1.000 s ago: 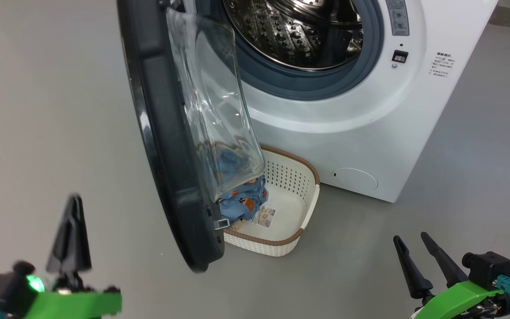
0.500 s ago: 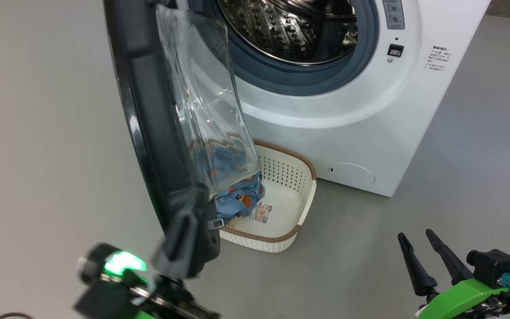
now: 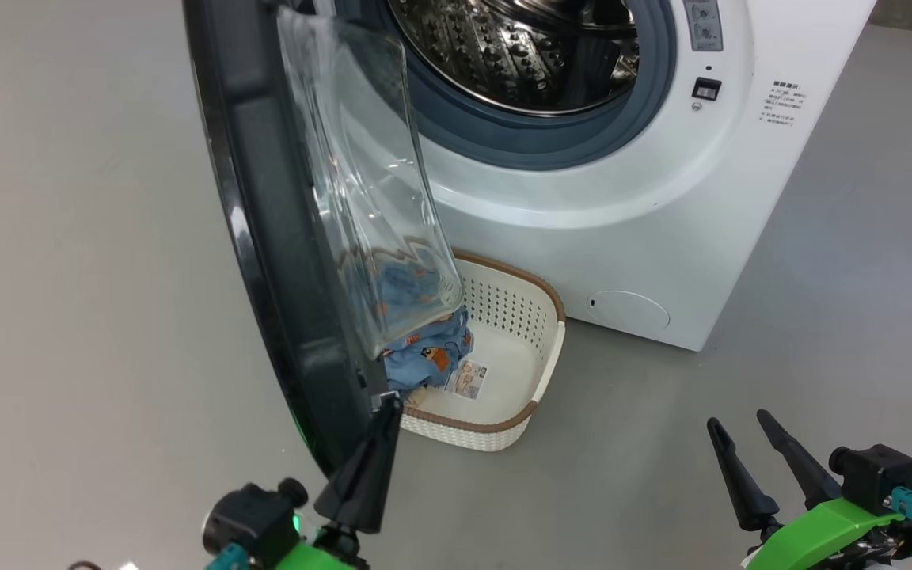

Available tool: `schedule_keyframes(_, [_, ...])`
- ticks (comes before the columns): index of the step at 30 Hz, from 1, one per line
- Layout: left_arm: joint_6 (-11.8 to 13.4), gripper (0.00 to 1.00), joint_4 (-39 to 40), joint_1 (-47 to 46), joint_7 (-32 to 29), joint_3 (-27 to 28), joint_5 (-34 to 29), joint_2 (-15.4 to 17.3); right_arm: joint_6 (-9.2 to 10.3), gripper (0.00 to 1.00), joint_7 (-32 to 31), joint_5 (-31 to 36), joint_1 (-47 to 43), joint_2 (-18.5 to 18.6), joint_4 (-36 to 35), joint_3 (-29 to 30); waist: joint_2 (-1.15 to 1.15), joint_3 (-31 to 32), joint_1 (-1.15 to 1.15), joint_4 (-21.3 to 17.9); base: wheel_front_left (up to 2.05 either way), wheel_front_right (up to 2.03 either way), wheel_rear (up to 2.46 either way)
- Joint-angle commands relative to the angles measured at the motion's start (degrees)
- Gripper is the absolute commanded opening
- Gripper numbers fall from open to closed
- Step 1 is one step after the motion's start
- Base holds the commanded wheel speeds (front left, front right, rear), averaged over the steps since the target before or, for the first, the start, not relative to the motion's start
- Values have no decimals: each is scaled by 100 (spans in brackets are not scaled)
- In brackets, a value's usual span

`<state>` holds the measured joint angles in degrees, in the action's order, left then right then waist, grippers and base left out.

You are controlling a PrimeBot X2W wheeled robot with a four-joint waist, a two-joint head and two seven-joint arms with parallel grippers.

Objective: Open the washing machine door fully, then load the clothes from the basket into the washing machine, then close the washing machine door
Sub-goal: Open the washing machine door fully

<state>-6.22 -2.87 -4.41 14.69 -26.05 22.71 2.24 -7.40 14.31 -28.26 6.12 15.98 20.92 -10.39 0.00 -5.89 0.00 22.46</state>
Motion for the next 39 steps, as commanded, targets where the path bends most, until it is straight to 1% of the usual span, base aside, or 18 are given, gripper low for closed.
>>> schedule_keyframes(1, [39, 0, -18, -283, 31, 236, 42, 64, -9, 100, 69, 78, 182, 78, -123, -129, 0, 11, 0, -2, 0, 0, 0])
schedule_keyframes(8, [74, 0, -439, -404, 31, 435, 127, 64, -9, 100, 69, 91, 186, 88, -130, -143, 0, 31, 0, 4, 0, 0, 0])
schedule_keyframes(14, [61, 0, -631, -388, 31, 792, 40, 64, -9, 100, 69, 97, 167, 96, -145, -152, 0, 61, 0, 29, 0, 0, 0])
schedule_keyframes(21, [125, 0, -794, -305, 31, 1545, -114, 74, -9, 100, 69, 130, 178, 86, -172, -202, 0, 49, 0, 62, 0, 0, 0])
schedule_keyframes(25, [122, 0, -931, -379, 31, 2024, -202, 161, -9, 100, 69, 141, 195, 99, -180, -221, 0, -7, 0, 97, 0, 0, 0])
schedule_keyframes(26, [122, 0, -931, -379, 31, 2024, -202, 161, -9, 100, 69, 141, 195, 99, -180, -221, 0, -7, 0, 97, 0, 0, 0])
schedule_keyframes(34, [116, 0, -1415, -742, 31, 2847, -410, 381, -9, 100, 69, 135, 255, 155, -169, -251, 0, -137, 0, 118, 0, 0, 0])
schedule_keyframes(39, [168, 0, -1789, -1073, 31, 3315, -564, 506, -9, 100, 69, 153, 300, 212, -174, -265, 0, -249, 0, 110, 0, 0, 0])
